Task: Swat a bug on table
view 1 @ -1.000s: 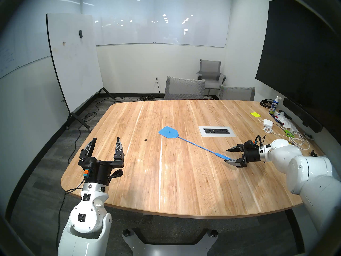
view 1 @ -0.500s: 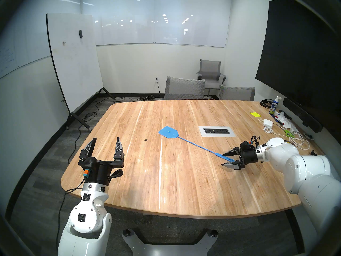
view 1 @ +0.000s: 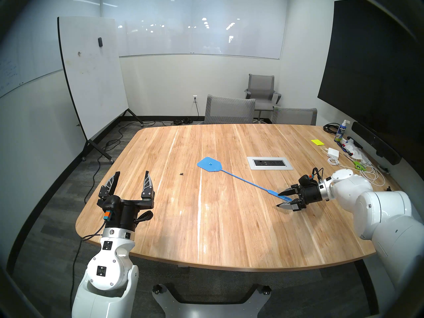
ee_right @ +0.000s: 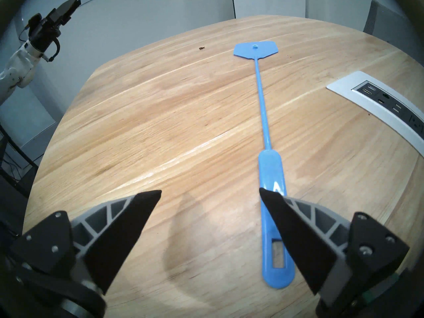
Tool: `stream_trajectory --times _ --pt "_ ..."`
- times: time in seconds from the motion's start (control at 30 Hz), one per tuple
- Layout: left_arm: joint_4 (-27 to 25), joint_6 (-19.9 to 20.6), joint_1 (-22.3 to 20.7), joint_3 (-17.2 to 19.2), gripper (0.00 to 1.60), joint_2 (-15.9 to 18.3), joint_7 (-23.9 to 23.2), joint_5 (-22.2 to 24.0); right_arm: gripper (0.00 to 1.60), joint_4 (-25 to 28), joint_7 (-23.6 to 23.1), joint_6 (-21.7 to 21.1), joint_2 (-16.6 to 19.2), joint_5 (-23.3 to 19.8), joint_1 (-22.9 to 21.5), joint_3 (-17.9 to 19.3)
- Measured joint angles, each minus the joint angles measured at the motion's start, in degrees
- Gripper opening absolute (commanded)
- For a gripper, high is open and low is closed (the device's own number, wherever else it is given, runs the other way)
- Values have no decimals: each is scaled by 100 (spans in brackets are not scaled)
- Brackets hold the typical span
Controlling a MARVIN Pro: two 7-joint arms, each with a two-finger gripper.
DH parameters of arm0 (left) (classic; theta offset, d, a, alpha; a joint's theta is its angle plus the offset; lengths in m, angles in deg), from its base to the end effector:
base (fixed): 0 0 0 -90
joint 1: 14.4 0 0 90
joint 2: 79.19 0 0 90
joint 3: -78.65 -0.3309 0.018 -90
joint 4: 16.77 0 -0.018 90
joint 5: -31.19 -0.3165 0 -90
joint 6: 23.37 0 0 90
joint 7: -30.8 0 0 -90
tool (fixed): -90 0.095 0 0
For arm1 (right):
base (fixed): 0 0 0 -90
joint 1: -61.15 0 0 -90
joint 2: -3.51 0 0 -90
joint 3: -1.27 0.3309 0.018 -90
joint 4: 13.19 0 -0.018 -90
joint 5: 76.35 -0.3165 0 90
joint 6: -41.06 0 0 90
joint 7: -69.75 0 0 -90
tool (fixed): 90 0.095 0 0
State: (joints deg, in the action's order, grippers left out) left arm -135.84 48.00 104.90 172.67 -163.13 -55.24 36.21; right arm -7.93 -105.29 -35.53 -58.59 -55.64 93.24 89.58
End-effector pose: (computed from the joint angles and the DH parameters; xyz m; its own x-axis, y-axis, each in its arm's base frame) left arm 0.2609 0.0478 -0.2828 -0.3194 -0.0399 0.9468 0.0751 -0.9970 -0.0167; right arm 0.5261 -0.2294 -0.3351 0.3757 0.4740 0.7963 0.8875 -0.4315 -0.1619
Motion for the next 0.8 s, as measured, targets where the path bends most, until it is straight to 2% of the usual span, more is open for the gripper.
stream_trajectory --times 0.43,0.8 --pt "-3 -1 10 1 160 0 0 0 160 17 56 -212 59 -23 -128 142" --pt "-7 0 14 1 160 0 0 0 160 106 670 -95 83 170 -114 38"
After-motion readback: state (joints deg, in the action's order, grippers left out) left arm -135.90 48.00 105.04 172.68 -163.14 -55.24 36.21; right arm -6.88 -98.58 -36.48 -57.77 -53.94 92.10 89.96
